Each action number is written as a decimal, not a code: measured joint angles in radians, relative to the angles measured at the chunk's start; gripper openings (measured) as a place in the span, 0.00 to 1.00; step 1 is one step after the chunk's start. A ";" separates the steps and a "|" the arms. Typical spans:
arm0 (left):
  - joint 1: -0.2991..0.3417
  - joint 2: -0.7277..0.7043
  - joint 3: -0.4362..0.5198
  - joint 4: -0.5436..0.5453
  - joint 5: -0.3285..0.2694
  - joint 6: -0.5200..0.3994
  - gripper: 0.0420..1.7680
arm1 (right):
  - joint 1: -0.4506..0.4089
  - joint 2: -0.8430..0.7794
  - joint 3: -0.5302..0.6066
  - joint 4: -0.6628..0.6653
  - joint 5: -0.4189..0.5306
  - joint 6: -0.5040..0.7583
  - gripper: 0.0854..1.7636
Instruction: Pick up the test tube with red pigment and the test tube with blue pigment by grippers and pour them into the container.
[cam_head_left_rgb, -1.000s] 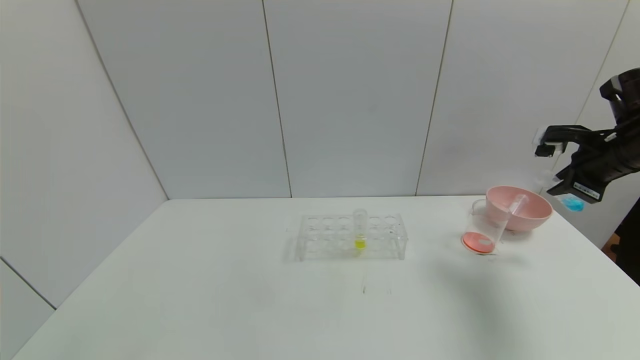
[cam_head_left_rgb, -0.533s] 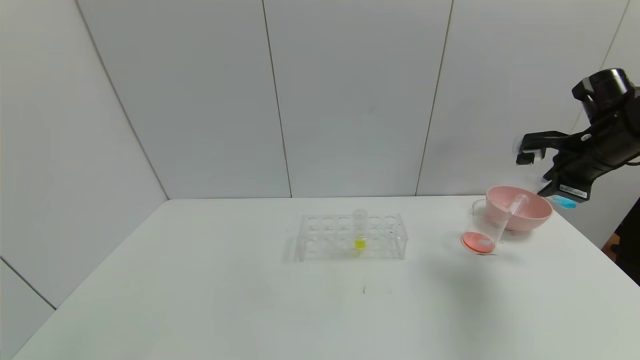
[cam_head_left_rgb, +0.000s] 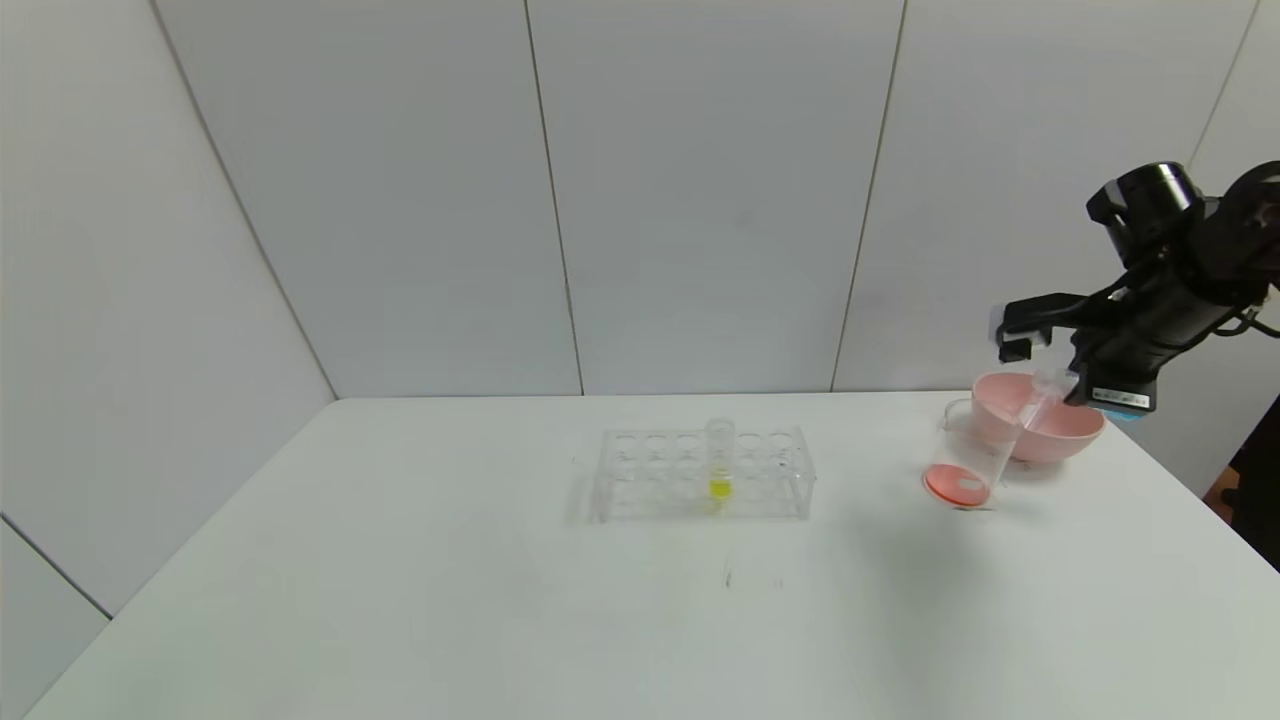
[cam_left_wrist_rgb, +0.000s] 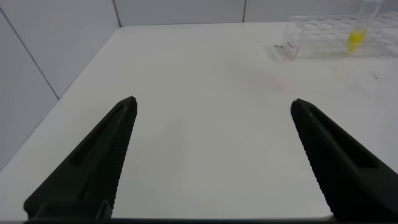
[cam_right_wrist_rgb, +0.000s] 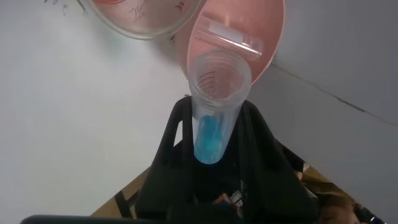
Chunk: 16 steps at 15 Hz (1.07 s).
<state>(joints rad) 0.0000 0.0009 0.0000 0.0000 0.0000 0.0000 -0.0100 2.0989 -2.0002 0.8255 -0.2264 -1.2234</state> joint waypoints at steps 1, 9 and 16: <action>0.000 0.000 0.000 0.000 0.000 0.000 1.00 | 0.004 0.006 0.000 -0.006 -0.015 -0.010 0.24; 0.000 0.000 0.000 0.000 0.000 0.000 1.00 | 0.053 0.053 0.000 -0.053 -0.123 -0.068 0.24; 0.000 0.000 0.000 0.000 0.000 0.000 1.00 | 0.114 0.055 0.000 -0.045 -0.278 -0.133 0.24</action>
<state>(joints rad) 0.0000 0.0009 0.0000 0.0000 0.0000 0.0000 0.1038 2.1538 -2.0002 0.7804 -0.5043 -1.3562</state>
